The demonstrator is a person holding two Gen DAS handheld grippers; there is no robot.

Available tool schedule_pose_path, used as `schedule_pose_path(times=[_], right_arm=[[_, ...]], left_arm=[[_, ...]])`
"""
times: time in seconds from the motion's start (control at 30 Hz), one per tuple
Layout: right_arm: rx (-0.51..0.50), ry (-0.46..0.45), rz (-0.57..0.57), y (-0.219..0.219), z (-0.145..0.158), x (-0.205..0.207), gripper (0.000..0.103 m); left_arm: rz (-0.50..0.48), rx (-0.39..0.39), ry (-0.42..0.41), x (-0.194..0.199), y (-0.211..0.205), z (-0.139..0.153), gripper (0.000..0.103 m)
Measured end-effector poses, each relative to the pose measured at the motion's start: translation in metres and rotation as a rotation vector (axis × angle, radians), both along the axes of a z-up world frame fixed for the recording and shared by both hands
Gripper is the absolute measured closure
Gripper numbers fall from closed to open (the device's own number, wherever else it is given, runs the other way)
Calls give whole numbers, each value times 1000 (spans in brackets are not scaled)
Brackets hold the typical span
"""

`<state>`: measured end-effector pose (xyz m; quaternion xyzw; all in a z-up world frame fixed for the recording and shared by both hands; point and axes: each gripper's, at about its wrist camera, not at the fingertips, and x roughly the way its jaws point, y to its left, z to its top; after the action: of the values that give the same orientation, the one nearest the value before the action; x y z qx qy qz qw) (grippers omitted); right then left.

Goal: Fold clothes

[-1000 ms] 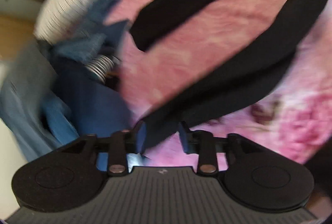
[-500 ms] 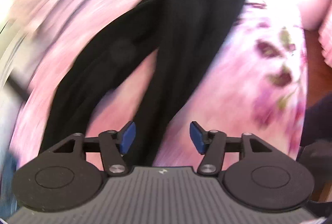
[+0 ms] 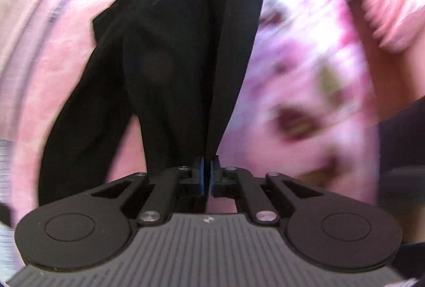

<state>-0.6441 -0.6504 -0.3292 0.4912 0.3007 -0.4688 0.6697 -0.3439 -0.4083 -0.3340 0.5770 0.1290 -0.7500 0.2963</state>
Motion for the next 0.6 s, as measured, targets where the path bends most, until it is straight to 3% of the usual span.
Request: schedule_pose_path(times=[0.07,0.2,0.23,0.33,0.43,0.53,0.6], right_arm=[[-7,90,40,8,10,-9,95],[65,183,93,16,-10,-10,94],[74,203,103,15,-16,-7,91],[23,286,134,8,-12,9,61],[-83,308,202,-5,8,32,58],[-152,245,288,-22,28,67,58],[-213,210,371,-31,38,99,58]], left_arm=[[6,125,94,-7,7,14,103],[75,197,101,-14,8,7,90],[96,190,99,-11,4,8,82],[183,143,127,11,-19,25,72],[263,55,135,44,-54,45,61],[315,-44,154,82,-94,52,52],[348,-82,172,105,-122,52,52]])
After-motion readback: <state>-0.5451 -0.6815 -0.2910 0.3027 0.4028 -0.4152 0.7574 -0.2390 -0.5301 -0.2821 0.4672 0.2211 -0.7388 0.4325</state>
